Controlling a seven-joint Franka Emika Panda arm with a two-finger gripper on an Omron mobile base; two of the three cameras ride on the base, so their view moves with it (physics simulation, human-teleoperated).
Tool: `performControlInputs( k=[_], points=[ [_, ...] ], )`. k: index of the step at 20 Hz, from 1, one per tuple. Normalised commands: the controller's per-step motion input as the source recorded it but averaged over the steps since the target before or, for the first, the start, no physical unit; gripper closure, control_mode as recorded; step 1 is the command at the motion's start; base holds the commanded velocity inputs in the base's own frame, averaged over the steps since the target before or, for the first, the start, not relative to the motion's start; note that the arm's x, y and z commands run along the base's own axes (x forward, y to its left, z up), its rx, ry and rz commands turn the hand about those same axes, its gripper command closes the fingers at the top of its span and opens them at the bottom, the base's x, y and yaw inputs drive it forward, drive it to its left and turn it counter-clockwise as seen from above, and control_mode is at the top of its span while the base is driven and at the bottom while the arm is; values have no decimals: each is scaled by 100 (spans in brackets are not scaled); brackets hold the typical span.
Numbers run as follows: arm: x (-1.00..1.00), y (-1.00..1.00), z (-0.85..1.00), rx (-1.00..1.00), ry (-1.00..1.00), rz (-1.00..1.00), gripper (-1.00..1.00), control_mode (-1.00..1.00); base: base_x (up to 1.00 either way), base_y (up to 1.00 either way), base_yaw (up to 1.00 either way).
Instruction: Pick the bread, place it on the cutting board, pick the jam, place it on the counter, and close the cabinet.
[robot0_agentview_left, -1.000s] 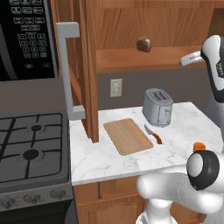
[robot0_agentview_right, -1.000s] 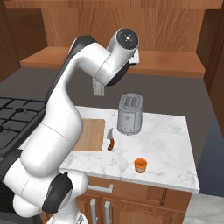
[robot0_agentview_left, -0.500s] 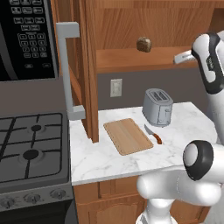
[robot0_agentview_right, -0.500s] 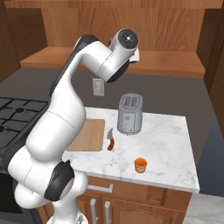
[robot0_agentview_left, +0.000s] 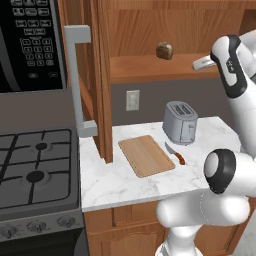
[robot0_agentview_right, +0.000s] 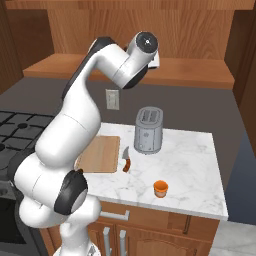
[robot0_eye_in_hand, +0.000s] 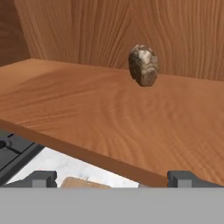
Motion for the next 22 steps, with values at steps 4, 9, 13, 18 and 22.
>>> performControlInputs(
  k=[4, 9, 13, 18, 22],
  points=[
    [48, 0, 0, 0, 0, 0, -100, -100, 0, 0, 0],
    [45, 0, 0, 0, 0, 0, -100, -100, 0, 0, 0],
    [52, 0, 0, 0, 0, 0, -100, -100, 0, 0, 0],
    [51, 0, 0, 0, 0, 0, -100, -100, 0, 0, 0],
    [47, 0, 0, 0, 0, 0, -100, -100, 0, 0, 0]
  ],
)
